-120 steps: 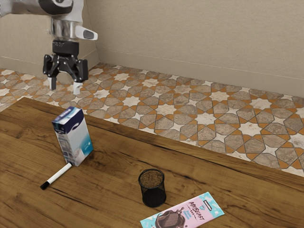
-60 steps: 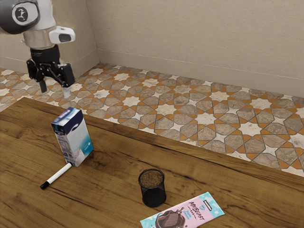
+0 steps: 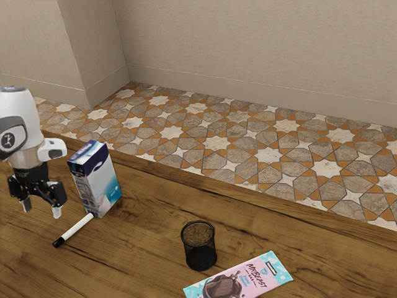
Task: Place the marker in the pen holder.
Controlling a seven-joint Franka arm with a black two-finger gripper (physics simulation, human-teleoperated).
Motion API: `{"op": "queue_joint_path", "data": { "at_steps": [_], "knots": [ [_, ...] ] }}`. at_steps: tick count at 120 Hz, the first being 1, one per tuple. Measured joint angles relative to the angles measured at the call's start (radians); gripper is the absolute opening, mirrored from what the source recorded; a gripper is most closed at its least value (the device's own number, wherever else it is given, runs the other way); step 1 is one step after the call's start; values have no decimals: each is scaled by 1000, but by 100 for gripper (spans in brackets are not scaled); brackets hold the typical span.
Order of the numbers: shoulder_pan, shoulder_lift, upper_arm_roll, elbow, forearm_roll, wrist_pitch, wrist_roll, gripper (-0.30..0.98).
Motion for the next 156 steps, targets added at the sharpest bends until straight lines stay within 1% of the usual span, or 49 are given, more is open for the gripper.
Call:
{"op": "queue_joint_path", "data": {
  "at_steps": [8,20,31,48,58,68,79,96,144,156],
  "knots": [
    [0,47,15,-20,26,72,4,69],
    [1,147,45,-37,61,208,57,69],
    [2,222,52,-46,76,325,115,69],
    [2,321,54,-65,84,457,185,69],
    [-1,332,54,-100,85,523,222,69],
    [-1,290,54,-148,85,572,253,69],
    [0,251,54,-186,85,606,284,69],
    [0,235,60,-217,84,633,320,69],
    [3,256,98,-215,79,625,349,69],
    [2,281,97,-203,78,622,348,69]
  ]
}}
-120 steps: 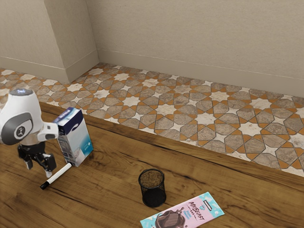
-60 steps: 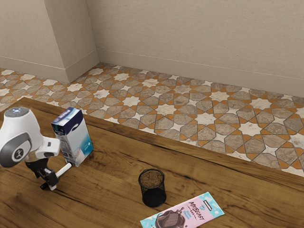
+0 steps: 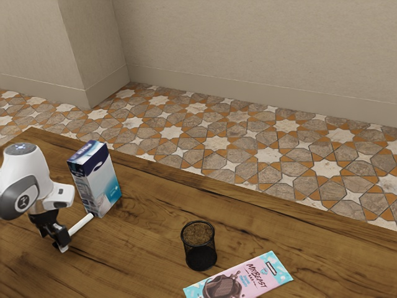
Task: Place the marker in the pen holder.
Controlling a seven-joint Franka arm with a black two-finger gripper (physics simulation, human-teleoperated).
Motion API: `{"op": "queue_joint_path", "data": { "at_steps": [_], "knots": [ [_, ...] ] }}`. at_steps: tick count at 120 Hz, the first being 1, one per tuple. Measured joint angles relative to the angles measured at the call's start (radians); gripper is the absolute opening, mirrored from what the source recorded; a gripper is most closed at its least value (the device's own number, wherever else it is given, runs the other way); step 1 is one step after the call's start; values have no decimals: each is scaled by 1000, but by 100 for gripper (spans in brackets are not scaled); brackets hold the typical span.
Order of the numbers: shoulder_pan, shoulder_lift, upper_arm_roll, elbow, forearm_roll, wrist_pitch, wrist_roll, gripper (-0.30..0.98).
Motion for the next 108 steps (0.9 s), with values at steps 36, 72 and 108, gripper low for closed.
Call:
{"op": "queue_joint_path", "data": {
  "at_steps": [36,72,108],
  "knots": [
    [0,20,-2,17,1,-5,-1,64],
    [1,36,-7,25,2,-5,-2,38],
    [1,41,-8,26,2,0,-2,5]
  ]
}}
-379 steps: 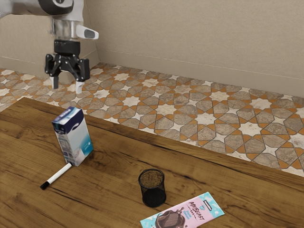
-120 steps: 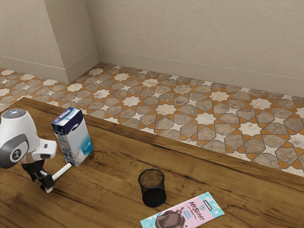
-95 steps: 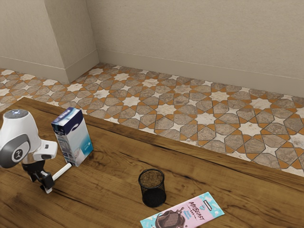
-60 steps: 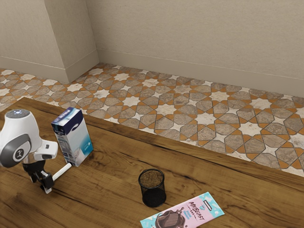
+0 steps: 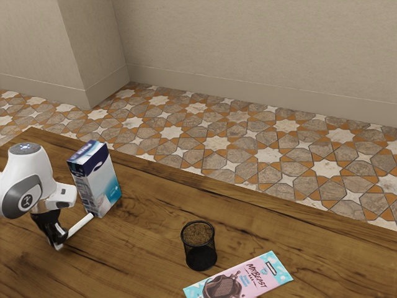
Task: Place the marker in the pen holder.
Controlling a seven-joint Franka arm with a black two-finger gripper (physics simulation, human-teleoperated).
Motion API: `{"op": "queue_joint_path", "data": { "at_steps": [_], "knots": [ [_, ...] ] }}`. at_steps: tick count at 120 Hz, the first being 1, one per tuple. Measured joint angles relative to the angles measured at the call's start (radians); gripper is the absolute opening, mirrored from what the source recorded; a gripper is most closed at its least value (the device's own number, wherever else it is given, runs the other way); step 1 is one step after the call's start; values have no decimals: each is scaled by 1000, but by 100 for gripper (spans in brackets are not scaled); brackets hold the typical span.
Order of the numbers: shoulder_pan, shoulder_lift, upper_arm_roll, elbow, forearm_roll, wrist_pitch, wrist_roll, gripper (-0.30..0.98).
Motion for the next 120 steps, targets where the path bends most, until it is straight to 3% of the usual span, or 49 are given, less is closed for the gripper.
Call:
{"op": "queue_joint_path", "data": {
  "at_steps": [29,63,80,95,120],
  "knots": [
    [1,-6,-3,-1,9,6,-13,-7],
    [-1,-108,-48,-74,-3,12,-43,-10],
    [-3,-233,-101,-131,-6,4,-60,-10],
    [-4,-360,-201,-144,-6,-28,-75,-10],
    [-4,-510,-353,-78,-42,-133,-96,-10]
  ]
}}
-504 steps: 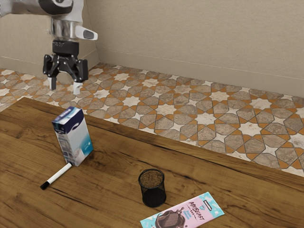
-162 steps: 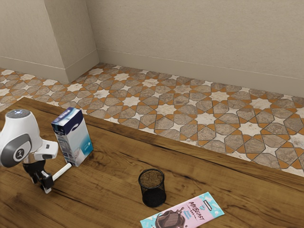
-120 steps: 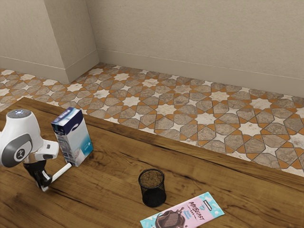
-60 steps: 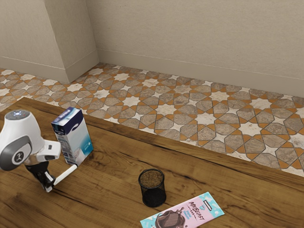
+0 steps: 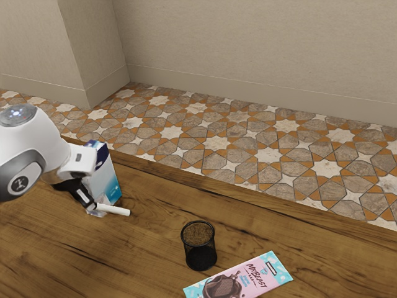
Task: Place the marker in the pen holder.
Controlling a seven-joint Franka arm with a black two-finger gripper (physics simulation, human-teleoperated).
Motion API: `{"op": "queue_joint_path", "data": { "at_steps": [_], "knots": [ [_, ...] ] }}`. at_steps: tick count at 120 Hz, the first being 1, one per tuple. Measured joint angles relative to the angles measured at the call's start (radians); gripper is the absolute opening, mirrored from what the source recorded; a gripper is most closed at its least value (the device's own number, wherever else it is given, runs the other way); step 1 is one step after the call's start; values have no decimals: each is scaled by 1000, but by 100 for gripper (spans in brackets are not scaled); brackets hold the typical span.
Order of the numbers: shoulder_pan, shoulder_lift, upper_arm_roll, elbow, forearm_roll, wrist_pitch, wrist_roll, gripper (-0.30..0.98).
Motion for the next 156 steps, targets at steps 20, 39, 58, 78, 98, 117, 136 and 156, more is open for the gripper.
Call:
{"op": "queue_joint_path", "data": {
  "at_steps": [20,39,58,78,98,117,136,156],
  "knots": [
    [0,12,-105,184,-36,-138,-15,-10],
    [1,88,-207,270,-84,-204,-24,-10],
    [1,114,-287,347,-116,-237,-28,-10],
    [1,135,-353,386,-148,-254,-31,-10],
    [1,193,-404,436,-173,-256,-32,-10],
    [1,247,-427,476,-183,-253,-32,-10],
    [0,313,-452,524,-187,-249,-34,-10],
    [2,355,-452,527,-188,-237,-34,-10]
  ]
}}
